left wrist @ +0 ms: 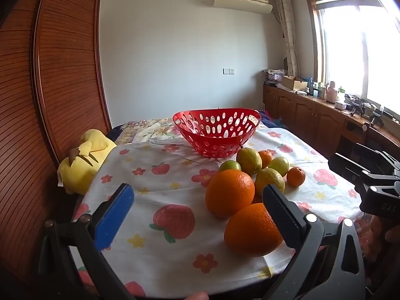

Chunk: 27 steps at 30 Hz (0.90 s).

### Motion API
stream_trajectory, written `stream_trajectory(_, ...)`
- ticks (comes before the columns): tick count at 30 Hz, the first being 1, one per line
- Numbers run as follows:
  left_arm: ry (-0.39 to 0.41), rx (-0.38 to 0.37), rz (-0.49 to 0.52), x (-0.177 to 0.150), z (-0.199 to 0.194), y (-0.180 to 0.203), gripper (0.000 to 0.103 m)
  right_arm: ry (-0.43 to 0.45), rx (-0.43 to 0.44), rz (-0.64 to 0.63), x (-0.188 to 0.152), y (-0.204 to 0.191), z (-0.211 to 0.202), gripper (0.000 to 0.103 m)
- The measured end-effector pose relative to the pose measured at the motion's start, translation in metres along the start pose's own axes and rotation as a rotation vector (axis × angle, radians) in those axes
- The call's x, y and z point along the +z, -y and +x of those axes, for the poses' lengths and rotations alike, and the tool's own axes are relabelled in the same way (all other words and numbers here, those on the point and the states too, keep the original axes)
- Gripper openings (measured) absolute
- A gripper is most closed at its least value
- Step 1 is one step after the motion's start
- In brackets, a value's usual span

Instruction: Organize fruits

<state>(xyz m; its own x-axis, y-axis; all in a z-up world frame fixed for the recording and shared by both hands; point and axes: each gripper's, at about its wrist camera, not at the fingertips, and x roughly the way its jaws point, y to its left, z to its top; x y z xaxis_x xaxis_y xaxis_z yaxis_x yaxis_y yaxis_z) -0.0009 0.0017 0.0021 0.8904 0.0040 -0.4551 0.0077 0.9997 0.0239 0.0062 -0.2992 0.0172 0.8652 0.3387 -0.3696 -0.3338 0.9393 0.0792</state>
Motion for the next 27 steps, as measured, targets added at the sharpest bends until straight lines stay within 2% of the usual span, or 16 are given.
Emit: stream_trajectory(27, 0.02, 0.006, 0.01, 0.009, -0.011, 0.002, 0.103, 0.004, -0.001, -0.006, 0.002, 0.0, -0.002, 0.103)
